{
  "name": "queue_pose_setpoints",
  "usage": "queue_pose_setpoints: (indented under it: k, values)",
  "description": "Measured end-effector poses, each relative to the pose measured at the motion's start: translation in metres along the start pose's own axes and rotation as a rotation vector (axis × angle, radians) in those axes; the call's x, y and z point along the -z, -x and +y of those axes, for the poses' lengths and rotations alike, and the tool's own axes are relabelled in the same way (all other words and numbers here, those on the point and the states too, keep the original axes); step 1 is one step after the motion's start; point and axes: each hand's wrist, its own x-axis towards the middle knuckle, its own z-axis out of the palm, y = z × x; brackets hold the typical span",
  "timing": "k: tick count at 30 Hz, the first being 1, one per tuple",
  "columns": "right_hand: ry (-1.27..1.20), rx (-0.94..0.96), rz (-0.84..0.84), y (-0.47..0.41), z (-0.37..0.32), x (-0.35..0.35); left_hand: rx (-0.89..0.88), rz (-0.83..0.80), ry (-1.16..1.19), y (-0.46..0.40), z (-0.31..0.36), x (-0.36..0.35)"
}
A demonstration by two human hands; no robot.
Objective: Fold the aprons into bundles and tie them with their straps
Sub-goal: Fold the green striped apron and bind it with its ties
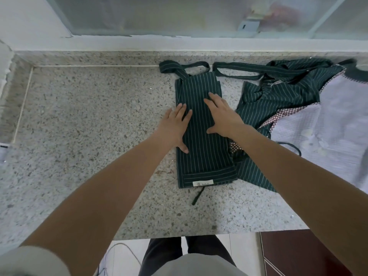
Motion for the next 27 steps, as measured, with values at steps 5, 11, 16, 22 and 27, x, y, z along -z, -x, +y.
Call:
queue_pose_setpoints:
  k: [5, 11, 16, 22, 27]
  values:
    - [0.270, 0.041, -0.113, -0.042, 0.011, 0.016, 0.007, -0.022, -0.084, -0.016, -0.007, -0.003]
    - [0.214, -0.071, -0.249, -0.063, 0.023, 0.018, -0.011, -0.014, -0.082, -0.025, -0.006, 0.008]
    - [0.195, -0.083, -0.271, -0.064, 0.025, 0.014, 0.273, 0.375, 0.614, -0.052, -0.027, 0.027]
    - [0.195, -0.108, -0.302, -0.069, 0.022, 0.015, 0.447, 0.270, 0.941, -0.102, -0.043, 0.055]
    - [0.220, -0.125, -0.330, -0.068, 0.017, 0.015, 0.364, 0.309, 1.395, -0.118, -0.048, 0.083]
